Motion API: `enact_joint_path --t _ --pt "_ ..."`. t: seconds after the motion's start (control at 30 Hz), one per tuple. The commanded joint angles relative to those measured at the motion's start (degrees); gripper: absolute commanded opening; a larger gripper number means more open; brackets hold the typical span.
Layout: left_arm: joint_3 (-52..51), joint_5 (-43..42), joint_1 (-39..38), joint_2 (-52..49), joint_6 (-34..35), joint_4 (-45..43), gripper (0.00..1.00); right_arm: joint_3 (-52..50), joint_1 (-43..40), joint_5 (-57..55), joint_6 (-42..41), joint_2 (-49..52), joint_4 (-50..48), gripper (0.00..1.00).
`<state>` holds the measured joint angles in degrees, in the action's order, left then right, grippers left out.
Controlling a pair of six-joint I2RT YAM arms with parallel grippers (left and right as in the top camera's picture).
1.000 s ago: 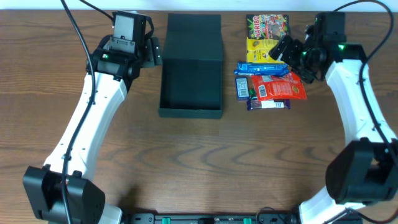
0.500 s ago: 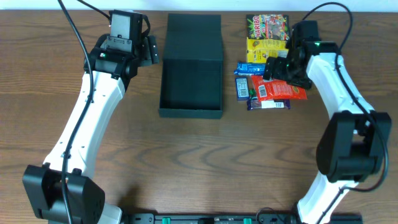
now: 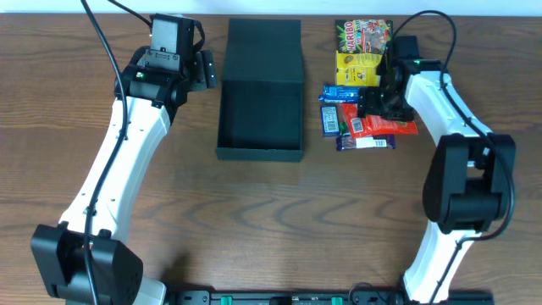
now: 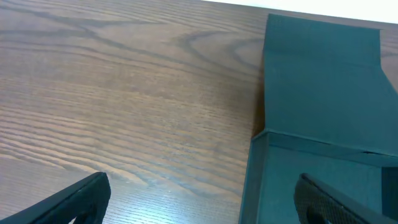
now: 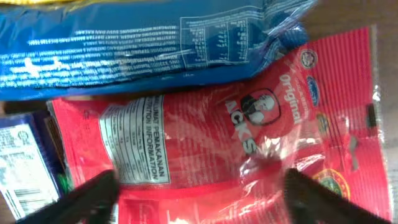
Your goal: Pack container
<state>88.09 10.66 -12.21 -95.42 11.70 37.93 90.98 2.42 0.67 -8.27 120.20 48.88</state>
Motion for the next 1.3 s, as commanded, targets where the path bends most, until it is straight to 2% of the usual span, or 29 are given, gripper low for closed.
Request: enact_joint_path --t 0.0,0.2,0.33,0.37,0.47,0.63,0.7,0.77,0.83,0.97,1.07,1.1,1.17,1.27 --pt "0.68 -0.17 0.24 -0.7 -1.46 0.11 0.95 0.42 1.22 -0.09 0.85 2.32 0.31 0.59" --pt "0.68 -0.17 0.24 -0.7 -1.46 -0.13 0.95 0.42 1.31 -0.24 0.85 2.32 0.68 0.22" --pt "0.68 -0.17 0.24 -0.7 -1.46 -0.15 0.95 0.42 1.33 -0.2 0.79 2.32 0.85 0.02" --pt "0.68 -0.17 0.24 -0.7 -1.46 -0.2 0.95 0.52 1.33 0.02 0.46 2.27 1.18 0.02" --pt "0.68 -0.17 0.26 -0.7 -1.46 -0.35 0.95 2.56 1.31 2.03 -1.18 2.27 4.85 0.23" --pt "0.68 -0.17 0.24 -0.7 -1.49 -0.5 0.95 10.32 1.2 2.4 -7.13 1.07 13.79 0.32" --pt "0.68 -0.15 0.24 -0.7 -1.49 -0.52 0.95 13.84 1.2 2.6 -7.63 -1.79 15.28 0.46" --pt "0.68 -0.17 0.24 -0.7 -1.49 -0.48 0.95 15.39 1.18 2.6 -7.63 -5.51 15.61 0.75" --pt "0.68 -0.15 0.24 -0.7 -1.49 -0.48 0.96 15.45 0.63 2.6 -8.04 -10.01 15.98 0.99" --pt "0.68 -0.17 0.24 -0.7 -1.49 -0.59 0.95 14.8 -3.3 5.79 -8.02 -18.78 20.48 0.99" --pt "0.68 -0.17 0.24 -0.7 -1.49 -0.83 0.95 10.23 -6.54 6.12 -8.0 -25.22 23.19 0.99" --pt "0.68 -0.2 0.24 -0.7 -1.46 -0.96 0.95 7.56 -7.3 6.23 -8.04 -27.1 22.71 0.99" --pt "0.68 -0.22 0.24 -0.7 -1.44 -1.64 0.96 -5.11 -9.7 8.87 -9.31 -33.9 17.14 0.99" --pt "0.68 -0.22 0.24 -0.7 -1.44 -2.4 0.95 -17.59 -11.67 13.64 -12.26 -37.94 9.38 0.99"
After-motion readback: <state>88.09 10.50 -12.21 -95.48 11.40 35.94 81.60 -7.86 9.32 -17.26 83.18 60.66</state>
